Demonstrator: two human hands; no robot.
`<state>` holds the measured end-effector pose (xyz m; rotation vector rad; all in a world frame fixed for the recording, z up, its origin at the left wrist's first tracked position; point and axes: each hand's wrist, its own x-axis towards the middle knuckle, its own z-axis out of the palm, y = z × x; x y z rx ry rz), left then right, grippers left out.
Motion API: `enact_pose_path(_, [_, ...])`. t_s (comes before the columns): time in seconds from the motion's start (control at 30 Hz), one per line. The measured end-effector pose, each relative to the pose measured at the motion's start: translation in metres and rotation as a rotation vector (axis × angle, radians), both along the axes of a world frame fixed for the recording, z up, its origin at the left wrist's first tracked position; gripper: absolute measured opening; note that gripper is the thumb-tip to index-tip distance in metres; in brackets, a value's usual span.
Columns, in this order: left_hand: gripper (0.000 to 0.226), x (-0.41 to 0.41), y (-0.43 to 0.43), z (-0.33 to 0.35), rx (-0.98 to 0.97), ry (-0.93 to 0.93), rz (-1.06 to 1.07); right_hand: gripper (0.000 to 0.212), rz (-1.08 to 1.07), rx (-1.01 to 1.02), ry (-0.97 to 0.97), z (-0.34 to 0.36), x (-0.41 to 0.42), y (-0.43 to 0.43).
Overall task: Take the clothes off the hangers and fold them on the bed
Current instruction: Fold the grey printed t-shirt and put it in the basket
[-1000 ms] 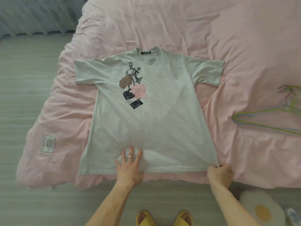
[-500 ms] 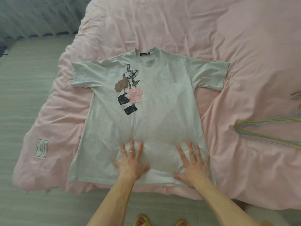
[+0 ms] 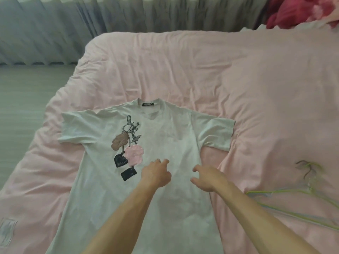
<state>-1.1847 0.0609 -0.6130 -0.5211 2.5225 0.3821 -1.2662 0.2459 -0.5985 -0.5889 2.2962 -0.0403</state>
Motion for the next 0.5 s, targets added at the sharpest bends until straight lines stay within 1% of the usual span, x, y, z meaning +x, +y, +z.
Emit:
enact_pose_path(0.1, [0.056,-0.04,-0.013,0.001,0.036,0.02,-0.031,0.054,-0.164,-0.091,-0.005,0.018,-0.056,-0.007])
enact_pose_path(0.17, [0.057,-0.062,-0.019,0.0,0.042,0.037,-0.05,0.049,-0.33,-0.188,0.004,0.021,-0.085,-0.005])
enact_pose_path(0.2, [0.058,-0.076,-0.021,-0.002,0.047,0.045,-0.061,0.05,-0.431,-0.236,0.01,0.018,-0.1,-0.001])
enact_pose_path(0.3, [0.061,-0.101,-0.022,-0.011,0.062,0.048,-0.076,0.061,-0.683,-0.314,0.035,0.004,-0.126,0.018])
enact_pose_path(0.37, [0.063,-0.12,-0.018,-0.019,0.079,0.041,-0.084,0.065,-0.831,-0.338,0.013,-0.01,-0.143,0.032])
enact_pose_path(0.5, [0.065,-0.152,-0.002,-0.037,0.081,0.045,-0.09,0.071,-1.048,-0.37,-0.021,-0.036,-0.175,0.05])
